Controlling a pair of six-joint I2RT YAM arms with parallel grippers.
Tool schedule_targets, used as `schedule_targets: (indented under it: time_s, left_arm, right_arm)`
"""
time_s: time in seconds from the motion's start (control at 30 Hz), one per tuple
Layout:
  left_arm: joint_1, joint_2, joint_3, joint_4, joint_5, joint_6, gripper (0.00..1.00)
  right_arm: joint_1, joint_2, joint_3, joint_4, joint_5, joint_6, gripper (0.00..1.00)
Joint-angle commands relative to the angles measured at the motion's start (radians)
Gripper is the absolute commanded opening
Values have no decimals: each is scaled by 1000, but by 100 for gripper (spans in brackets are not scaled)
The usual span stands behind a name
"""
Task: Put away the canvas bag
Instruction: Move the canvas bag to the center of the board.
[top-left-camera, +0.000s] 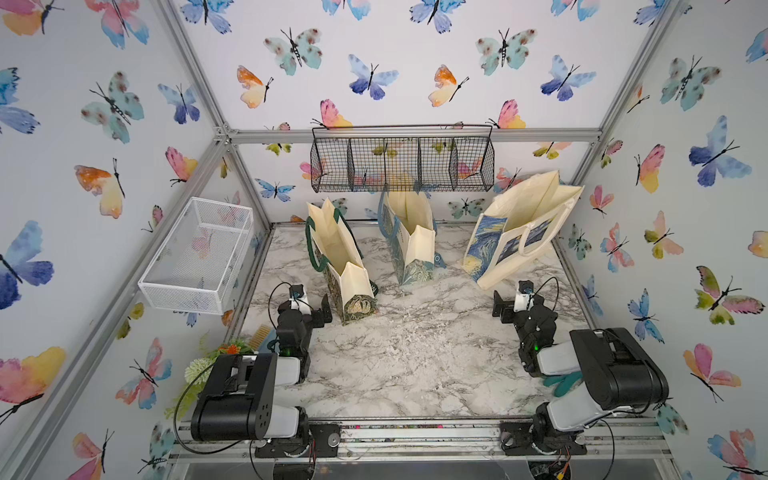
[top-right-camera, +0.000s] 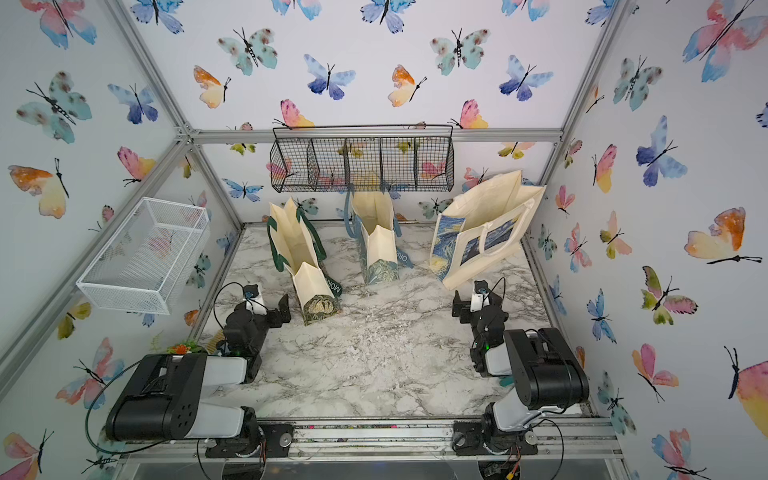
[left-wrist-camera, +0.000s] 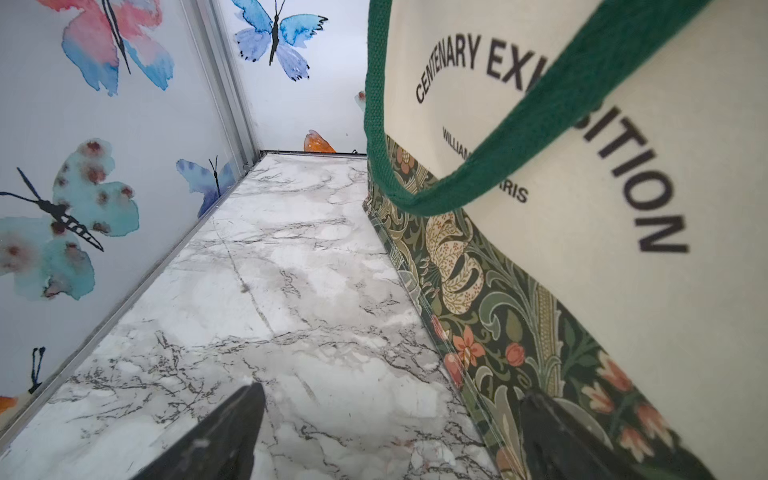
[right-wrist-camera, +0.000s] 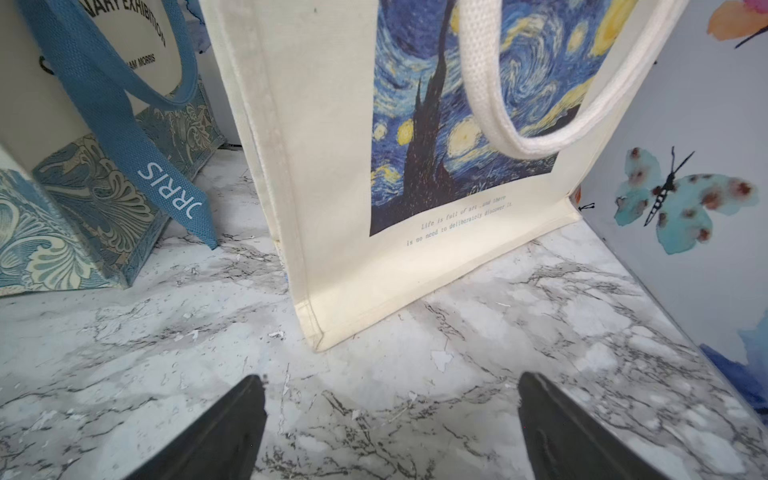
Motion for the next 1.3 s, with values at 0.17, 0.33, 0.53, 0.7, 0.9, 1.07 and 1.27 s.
schedule_targets:
  time_s: [0.17,0.33,0.53,0.7,0.9,1.07,1.27]
  left_arm:
    - [0,1,14,8,14,4,98]
    - [-1,1,14,9,13,5,98]
    - [-1,1,14,8,13,4,98]
    - [0,1,13,9,14,2,98]
    - [1,1,14,9,15,3,98]
    - [0,-3,10,14,12,4,98]
    - [-25,-76,169,-333,-58,27,98]
  right_arm:
    - [-2,4,1,22,-4,-3,98]
    - [-2,4,1,22,-3,-2,98]
    - [-2,5,5,18,1,-2,98]
    - [-2,4,19,-12,-7,3,98]
    - [-2,2,17,-11,-5,3,98]
    - [-6,1,21,-18,25,16,98]
    - [-2,-136,52,-203,-32,-4,98]
